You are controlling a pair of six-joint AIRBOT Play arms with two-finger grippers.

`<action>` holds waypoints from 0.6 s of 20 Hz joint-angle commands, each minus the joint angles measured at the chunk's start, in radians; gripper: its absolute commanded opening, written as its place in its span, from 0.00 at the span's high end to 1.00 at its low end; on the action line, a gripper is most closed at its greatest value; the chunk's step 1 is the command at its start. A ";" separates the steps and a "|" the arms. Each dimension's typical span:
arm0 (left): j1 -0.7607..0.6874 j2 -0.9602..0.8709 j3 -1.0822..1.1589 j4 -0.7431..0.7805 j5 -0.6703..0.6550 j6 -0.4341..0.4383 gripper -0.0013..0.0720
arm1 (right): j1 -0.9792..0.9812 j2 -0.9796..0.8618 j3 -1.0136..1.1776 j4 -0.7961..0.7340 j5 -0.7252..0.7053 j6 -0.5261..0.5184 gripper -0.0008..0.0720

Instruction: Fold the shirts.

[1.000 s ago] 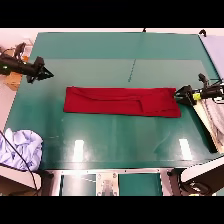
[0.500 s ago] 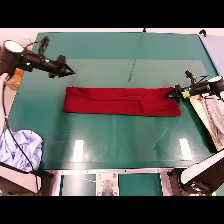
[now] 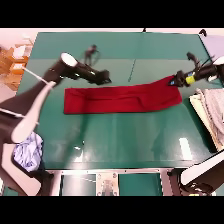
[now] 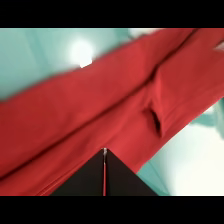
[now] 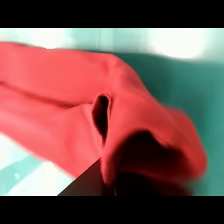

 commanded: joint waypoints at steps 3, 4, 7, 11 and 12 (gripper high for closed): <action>-0.177 -0.183 0.050 -0.012 0.119 0.008 0.95 | 0.135 0.103 0.243 0.013 0.194 0.111 0.97; -0.190 -0.201 0.077 -0.016 0.128 0.002 0.95 | 0.162 0.131 0.245 0.013 0.193 0.111 0.97; -0.201 -0.243 0.159 -0.029 0.173 -0.018 0.95 | 0.246 0.175 0.245 0.013 0.195 0.127 0.97; -0.201 -0.302 0.244 -0.044 0.109 -0.043 0.95 | 0.330 0.185 0.245 0.010 0.196 0.138 0.97; -0.201 -0.305 0.245 -0.054 0.085 -0.043 0.95 | 0.339 0.185 0.245 0.009 0.196 0.151 0.97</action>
